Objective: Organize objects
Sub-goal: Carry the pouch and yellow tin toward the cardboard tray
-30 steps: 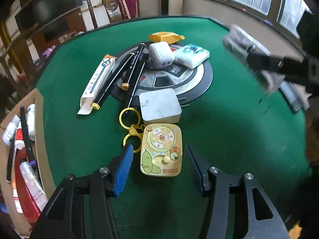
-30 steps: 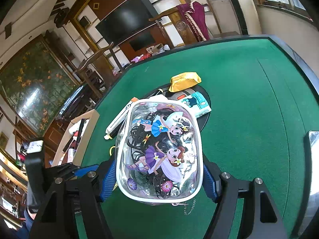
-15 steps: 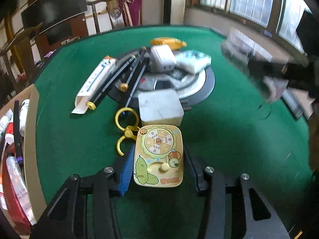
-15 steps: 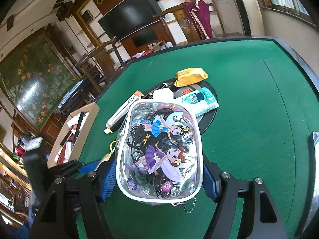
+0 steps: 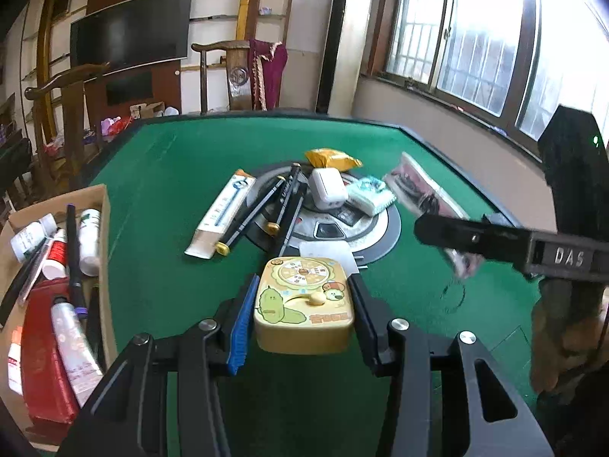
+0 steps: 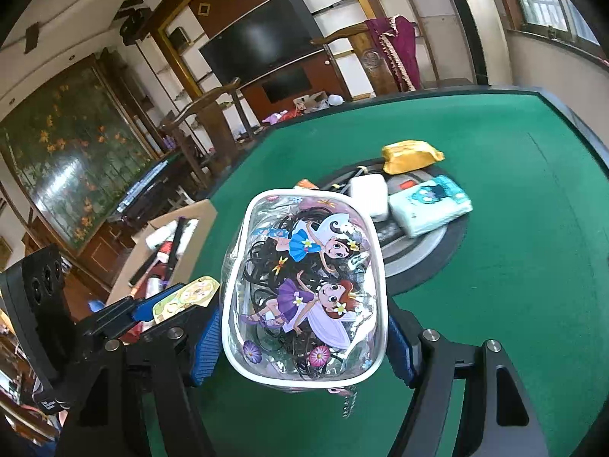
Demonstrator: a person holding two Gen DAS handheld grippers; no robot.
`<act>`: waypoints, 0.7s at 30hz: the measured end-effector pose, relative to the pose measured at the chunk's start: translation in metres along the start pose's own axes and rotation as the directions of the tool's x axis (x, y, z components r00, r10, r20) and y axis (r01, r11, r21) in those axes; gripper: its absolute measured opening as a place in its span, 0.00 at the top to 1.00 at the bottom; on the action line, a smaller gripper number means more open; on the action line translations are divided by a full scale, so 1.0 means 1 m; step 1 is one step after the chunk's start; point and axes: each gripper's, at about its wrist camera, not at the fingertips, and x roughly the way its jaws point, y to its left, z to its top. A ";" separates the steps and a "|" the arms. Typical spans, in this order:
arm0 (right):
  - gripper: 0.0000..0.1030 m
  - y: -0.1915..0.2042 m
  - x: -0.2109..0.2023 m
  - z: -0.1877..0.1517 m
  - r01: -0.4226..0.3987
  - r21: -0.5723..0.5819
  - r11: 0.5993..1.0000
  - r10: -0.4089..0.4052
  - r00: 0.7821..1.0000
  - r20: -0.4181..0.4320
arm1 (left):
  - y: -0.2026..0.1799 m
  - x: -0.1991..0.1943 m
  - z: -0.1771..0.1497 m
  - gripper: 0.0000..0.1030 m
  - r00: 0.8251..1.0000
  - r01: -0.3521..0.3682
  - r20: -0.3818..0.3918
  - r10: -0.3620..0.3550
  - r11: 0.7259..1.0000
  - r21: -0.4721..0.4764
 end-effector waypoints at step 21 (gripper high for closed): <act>0.25 0.065 0.026 -0.005 -0.105 -0.015 0.994 0.105 0.994 -0.029 | 0.042 -0.064 0.008 0.56 0.994 -0.021 0.105 0.029 0.997 -0.073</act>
